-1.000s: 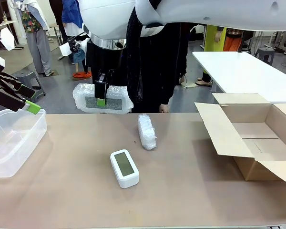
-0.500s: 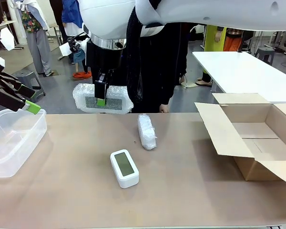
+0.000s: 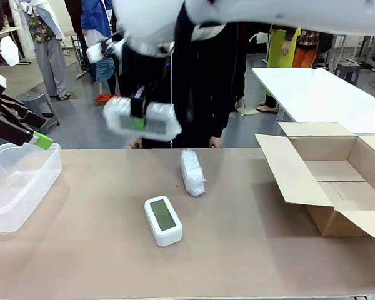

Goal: Separate and place wrapped and unwrapped clocks.
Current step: If the picked Digital clock is wrapped, place it in the Package Box ; if not, place it in the Organizing box.

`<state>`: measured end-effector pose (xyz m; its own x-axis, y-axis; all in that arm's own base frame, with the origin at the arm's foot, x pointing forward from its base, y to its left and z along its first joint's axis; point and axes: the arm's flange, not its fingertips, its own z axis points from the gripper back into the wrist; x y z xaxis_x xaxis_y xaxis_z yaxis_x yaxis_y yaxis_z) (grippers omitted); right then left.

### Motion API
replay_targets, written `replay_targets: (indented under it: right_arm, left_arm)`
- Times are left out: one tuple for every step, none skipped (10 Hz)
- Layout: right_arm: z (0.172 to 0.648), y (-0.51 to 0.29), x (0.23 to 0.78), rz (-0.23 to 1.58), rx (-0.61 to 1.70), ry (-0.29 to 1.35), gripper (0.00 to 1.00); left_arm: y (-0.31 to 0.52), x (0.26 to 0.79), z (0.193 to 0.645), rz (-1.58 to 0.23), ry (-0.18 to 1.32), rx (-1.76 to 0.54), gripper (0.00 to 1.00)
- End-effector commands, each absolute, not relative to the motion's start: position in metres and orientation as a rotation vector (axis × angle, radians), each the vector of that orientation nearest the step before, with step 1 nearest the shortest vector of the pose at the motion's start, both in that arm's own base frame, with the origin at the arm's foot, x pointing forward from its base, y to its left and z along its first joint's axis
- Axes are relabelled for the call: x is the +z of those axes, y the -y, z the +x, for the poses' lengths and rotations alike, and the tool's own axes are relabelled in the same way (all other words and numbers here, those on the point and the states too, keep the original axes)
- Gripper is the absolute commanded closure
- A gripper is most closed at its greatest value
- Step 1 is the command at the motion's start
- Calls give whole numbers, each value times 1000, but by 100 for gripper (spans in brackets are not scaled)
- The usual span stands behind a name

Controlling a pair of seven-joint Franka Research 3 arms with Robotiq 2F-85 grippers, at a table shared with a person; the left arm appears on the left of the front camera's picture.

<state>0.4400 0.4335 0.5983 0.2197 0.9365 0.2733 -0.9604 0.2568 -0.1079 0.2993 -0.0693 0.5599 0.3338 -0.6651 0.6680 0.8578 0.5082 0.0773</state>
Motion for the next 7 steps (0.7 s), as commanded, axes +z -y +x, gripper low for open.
replay_targets:
  right_arm:
    - [447,-349,626,29,946,412,45]
    - [453,-294,631,38,741,461,45]
    - [454,-250,629,35,587,485,45]
    - [448,-210,623,40,476,477,45]
    - [441,-173,612,53,345,475,45]
    - [433,-134,592,33,160,481,45]
    - [427,-106,571,-5,25,461,45]
  left_arm:
    - [69,559,301,-328,712,-1017,0]
    - [69,559,301,-328,712,-1017,0]
    - [69,559,301,-328,712,-1017,0]
    - [69,559,301,-328,712,-1017,0]
    - [69,559,301,-328,712,-1017,0]
    - [69,559,301,-328,712,-1017,0]
    - [69,559,301,-328,712,-1017,0]
